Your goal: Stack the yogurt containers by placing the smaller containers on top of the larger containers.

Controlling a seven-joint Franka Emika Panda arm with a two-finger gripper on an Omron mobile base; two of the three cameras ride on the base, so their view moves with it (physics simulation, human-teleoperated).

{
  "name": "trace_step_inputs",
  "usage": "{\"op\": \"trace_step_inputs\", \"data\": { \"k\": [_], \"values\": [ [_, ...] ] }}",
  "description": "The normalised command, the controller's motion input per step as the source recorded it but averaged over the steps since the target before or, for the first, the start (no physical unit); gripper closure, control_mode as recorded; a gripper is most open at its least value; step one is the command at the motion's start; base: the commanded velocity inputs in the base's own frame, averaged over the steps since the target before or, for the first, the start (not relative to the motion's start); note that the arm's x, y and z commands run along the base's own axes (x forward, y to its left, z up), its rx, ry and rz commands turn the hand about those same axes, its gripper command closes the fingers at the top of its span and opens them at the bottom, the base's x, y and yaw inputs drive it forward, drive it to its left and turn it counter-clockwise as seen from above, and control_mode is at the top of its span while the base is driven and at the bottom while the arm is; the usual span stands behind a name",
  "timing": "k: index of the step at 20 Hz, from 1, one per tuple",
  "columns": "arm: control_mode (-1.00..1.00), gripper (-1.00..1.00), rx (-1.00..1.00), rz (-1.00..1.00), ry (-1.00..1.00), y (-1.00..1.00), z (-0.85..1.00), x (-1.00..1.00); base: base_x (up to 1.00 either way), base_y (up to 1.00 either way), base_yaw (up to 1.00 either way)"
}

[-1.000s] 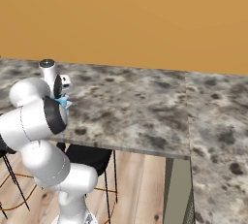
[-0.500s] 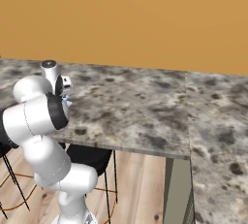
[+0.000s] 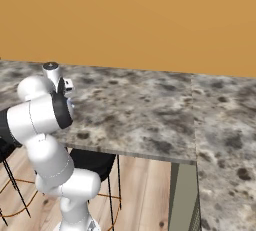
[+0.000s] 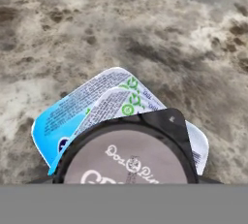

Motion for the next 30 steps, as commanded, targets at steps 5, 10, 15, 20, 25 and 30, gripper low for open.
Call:
{"op": "trace_step_inputs", "data": {
  "k": [5, 10, 15, 20, 25, 30],
  "values": [
    [-1.00, 1.00, 0.00, 0.00, 0.00, 0.01, -0.11, 0.02, 0.00, 0.00, 0.00],
    [-1.00, -1.00, 0.00, 0.00, 0.01, 0.06, -0.08, 0.00, 0.00, 0.00, 0.00],
    [-1.00, -1.00, 0.00, 0.00, 0.00, 0.03, -0.03, 0.00, 0.00, 0.00, 0.00],
    [-1.00, -1.00, 0.00, 0.00, 0.00, 0.00, 0.00, 0.00, 0.00, 0.00, 0.00],
    [-1.00, -1.00, 0.00, 0.00, 0.00, 0.00, 0.00, -0.03, 0.00, 0.00, 0.00],
    [-1.00, -1.00, 0.02, 0.00, 0.00, -0.02, 0.05, -0.33, 0.00, 0.00, 0.00]
  ]
}}
